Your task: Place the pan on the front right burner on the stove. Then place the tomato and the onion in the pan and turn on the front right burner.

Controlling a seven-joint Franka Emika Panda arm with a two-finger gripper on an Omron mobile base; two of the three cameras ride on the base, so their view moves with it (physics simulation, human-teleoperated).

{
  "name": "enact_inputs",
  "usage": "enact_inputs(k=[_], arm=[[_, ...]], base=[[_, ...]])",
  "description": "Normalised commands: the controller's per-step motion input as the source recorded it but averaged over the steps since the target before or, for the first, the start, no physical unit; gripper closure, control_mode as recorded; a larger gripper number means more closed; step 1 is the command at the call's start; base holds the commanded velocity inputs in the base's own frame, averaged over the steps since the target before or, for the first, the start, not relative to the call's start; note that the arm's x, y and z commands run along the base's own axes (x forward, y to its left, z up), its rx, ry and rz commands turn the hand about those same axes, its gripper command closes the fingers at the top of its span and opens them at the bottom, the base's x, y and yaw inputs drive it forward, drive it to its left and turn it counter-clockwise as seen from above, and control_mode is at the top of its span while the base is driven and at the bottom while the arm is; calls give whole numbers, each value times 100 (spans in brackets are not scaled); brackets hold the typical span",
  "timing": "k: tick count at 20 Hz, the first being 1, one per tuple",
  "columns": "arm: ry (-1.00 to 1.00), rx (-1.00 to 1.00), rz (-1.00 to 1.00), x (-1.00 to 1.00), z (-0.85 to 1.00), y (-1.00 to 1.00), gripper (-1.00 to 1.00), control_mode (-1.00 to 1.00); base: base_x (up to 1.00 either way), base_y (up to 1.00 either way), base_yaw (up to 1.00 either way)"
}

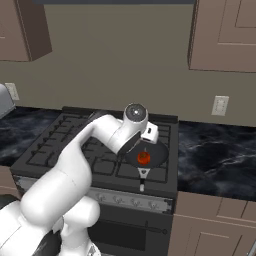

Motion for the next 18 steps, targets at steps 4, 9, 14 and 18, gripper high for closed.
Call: enact_inputs(k=[4, 9, 14, 18], arm=[[0, 0, 0, 15, -28, -4, 100, -100], [0, 0, 0, 10, -35, 0, 100, -100], [0, 0, 0, 12, -29, 0, 100, -100], [0, 0, 0, 16, -19, 0, 100, -100]], base=[[0, 0, 0], [0, 0, 0], [0, 0, 0], [0, 0, 0]])
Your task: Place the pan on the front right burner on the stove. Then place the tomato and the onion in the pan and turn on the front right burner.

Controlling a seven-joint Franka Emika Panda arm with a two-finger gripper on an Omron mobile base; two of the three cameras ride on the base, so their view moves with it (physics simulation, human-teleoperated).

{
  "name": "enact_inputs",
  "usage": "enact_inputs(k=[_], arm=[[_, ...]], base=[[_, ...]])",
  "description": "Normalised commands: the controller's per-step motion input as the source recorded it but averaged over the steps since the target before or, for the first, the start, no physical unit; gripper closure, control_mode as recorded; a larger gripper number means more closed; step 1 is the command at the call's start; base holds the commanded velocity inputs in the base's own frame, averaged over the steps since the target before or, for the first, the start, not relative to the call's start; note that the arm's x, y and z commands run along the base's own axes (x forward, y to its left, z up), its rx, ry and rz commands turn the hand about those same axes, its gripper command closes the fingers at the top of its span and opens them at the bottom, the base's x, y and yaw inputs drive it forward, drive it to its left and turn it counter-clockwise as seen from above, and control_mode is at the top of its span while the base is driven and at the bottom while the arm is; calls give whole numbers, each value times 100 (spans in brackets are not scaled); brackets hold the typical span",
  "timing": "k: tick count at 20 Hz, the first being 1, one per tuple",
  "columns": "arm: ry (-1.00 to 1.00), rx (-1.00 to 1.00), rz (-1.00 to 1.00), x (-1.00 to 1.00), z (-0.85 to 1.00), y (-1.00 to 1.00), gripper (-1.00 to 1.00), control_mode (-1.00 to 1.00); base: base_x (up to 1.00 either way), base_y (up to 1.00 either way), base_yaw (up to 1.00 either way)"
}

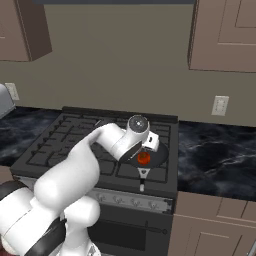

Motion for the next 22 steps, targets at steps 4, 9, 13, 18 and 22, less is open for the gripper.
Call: enact_inputs(k=[4, 9, 13, 18, 22], arm=[[0, 0, 0, 20, -19, 0, 100, -100], [0, 0, 0, 28, -13, -5, 100, -100], [0, 0, 0, 19, -1, -7, 100, -100], [0, 0, 0, 15, 0, -8, 100, -100], [0, 0, 0, 15, 0, -7, 100, -100]], base=[[0, 0, 0], [0, 0, 0], [0, 0, 0], [0, 0, 0], [0, 0, 0]])
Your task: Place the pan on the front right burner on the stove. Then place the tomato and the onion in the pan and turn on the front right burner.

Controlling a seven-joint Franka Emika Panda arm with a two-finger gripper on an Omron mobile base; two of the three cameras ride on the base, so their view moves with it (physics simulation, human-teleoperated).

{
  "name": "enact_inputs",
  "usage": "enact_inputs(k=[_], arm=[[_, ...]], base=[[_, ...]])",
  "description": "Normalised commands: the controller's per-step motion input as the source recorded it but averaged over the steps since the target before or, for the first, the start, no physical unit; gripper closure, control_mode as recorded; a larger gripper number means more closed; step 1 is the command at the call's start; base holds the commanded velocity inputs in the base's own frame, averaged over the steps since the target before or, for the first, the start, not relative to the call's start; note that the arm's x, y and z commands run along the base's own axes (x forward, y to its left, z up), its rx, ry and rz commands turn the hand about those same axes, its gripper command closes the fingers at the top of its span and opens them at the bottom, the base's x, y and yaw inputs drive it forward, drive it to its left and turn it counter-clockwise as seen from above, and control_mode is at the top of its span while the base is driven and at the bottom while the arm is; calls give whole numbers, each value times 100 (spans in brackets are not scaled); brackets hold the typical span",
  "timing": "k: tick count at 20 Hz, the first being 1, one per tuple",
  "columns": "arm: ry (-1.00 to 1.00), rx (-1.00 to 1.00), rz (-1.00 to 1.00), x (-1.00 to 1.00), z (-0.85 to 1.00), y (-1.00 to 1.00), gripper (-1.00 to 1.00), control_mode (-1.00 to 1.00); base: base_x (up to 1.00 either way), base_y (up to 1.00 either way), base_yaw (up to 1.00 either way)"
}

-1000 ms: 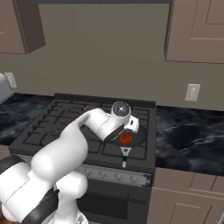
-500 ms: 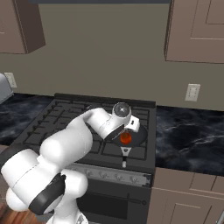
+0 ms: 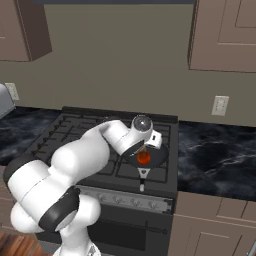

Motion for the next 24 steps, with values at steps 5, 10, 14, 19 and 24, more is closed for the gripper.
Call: enact_inputs(k=[5, 10, 14, 19, 24], arm=[[0, 0, 0, 23, -11, -5, 100, -100], [0, 0, 0, 22, -18, -4, 100, -100], [0, 0, 0, 15, -16, -5, 100, -100], [0, 0, 0, 3, -9, -2, 100, -100], [0, 0, 0, 0, -9, 0, 100, -100]], base=[[0, 0, 0], [0, 0, 0], [0, 0, 0], [0, 0, 0], [0, 0, 0]])
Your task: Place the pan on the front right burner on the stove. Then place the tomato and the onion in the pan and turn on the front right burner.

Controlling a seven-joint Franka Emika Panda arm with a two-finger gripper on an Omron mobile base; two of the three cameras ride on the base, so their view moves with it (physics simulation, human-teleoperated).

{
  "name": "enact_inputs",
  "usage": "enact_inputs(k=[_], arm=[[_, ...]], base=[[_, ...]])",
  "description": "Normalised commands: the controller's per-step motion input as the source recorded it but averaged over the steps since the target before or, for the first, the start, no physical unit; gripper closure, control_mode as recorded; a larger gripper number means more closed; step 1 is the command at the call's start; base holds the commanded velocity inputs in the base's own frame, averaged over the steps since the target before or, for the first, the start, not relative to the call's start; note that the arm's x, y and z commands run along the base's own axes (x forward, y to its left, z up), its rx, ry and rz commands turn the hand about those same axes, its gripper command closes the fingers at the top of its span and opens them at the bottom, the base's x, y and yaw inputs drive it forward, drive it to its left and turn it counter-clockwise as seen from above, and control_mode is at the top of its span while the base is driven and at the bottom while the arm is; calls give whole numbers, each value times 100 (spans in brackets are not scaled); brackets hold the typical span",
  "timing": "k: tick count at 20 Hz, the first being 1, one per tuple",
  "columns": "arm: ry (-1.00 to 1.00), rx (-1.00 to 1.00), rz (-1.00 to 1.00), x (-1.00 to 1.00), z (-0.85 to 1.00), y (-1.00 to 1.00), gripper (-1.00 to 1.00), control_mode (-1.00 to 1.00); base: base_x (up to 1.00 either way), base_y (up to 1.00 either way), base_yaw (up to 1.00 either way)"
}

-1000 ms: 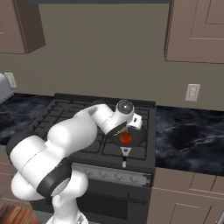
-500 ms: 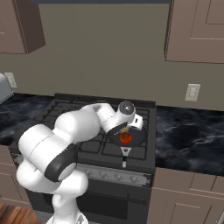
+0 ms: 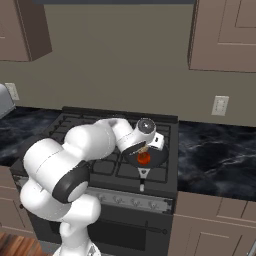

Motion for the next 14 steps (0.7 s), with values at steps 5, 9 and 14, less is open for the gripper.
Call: enact_inputs(k=[5, 9, 14], arm=[[1, 0, 0, 0, -4, 0, 100, -100], [0, 0, 0, 0, 0, 0, 100, -100], [0, 0, 0, 0, -5, 0, 100, -100]], base=[[0, 0, 0], [0, 0, 0], [0, 0, 0]])
